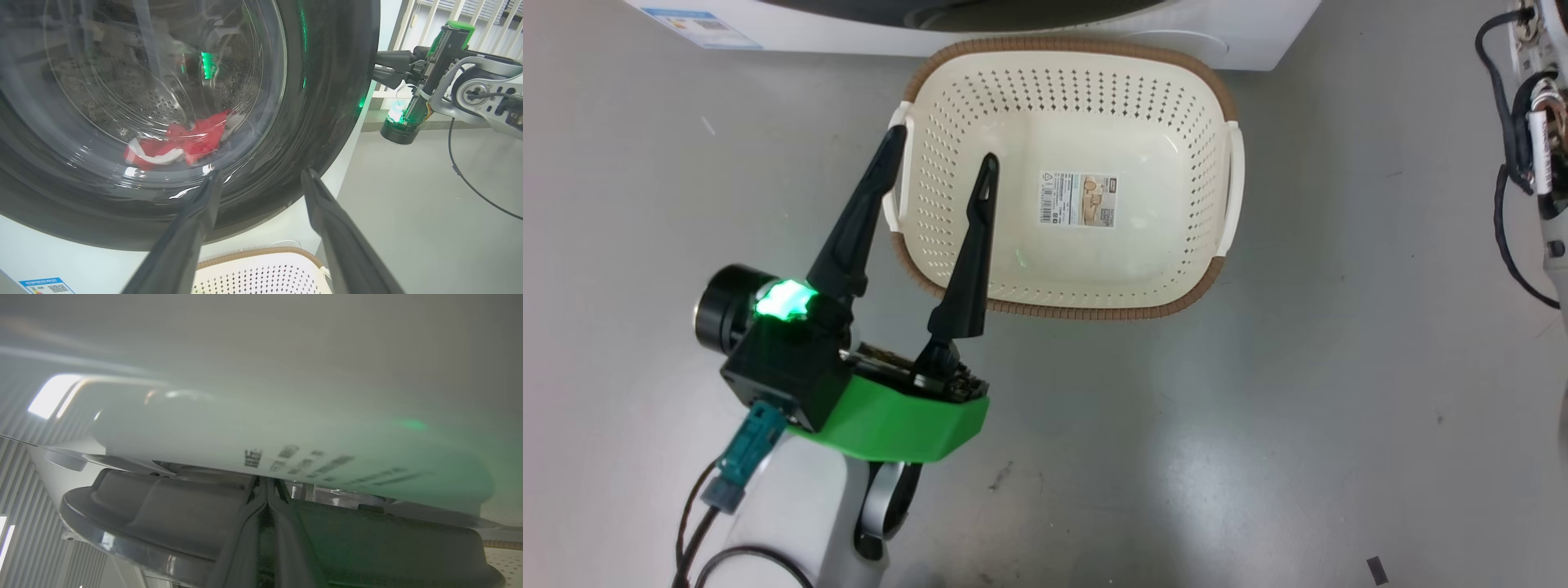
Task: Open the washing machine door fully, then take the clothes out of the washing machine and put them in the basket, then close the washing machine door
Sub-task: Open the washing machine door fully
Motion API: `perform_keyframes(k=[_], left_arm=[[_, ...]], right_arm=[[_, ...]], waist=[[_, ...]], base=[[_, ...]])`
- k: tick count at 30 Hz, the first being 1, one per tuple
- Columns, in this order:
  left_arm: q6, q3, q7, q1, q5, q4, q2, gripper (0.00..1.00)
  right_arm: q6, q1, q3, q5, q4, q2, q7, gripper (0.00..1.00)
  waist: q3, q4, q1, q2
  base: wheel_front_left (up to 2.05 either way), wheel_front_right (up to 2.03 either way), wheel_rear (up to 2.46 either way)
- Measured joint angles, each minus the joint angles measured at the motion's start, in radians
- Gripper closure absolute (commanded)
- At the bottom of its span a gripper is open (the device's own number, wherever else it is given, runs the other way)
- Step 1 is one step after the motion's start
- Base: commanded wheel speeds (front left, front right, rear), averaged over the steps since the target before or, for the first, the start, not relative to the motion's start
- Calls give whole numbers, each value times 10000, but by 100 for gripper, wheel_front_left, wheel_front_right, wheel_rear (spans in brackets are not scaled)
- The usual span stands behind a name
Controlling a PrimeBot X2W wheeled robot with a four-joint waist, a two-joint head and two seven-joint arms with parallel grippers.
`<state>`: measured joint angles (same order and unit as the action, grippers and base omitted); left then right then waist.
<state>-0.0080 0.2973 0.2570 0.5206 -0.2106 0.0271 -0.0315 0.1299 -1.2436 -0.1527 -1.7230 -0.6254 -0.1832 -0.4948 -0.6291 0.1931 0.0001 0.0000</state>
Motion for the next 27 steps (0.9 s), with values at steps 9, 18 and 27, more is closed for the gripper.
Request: perform_keyframes(k=[9,18,27], left_arm=[[86,81,0,23,-4,-2,0,0],[205,25,0,19,0,46,2,0],[533,-209,0,-221,2,203,0,0]], right_arm=[[0,-300,-201,-90,-280,-119,-957,100],[-29,-198,-272,-88,-251,13,-1114,100],[-29,650,-378,-15,-236,253,-1262,100]], waist=[[-47,15,0,0],[242,-79,0,0],[872,-199,0,0]], base=[[0,0,0],[0,0,0],[0,0,0]])
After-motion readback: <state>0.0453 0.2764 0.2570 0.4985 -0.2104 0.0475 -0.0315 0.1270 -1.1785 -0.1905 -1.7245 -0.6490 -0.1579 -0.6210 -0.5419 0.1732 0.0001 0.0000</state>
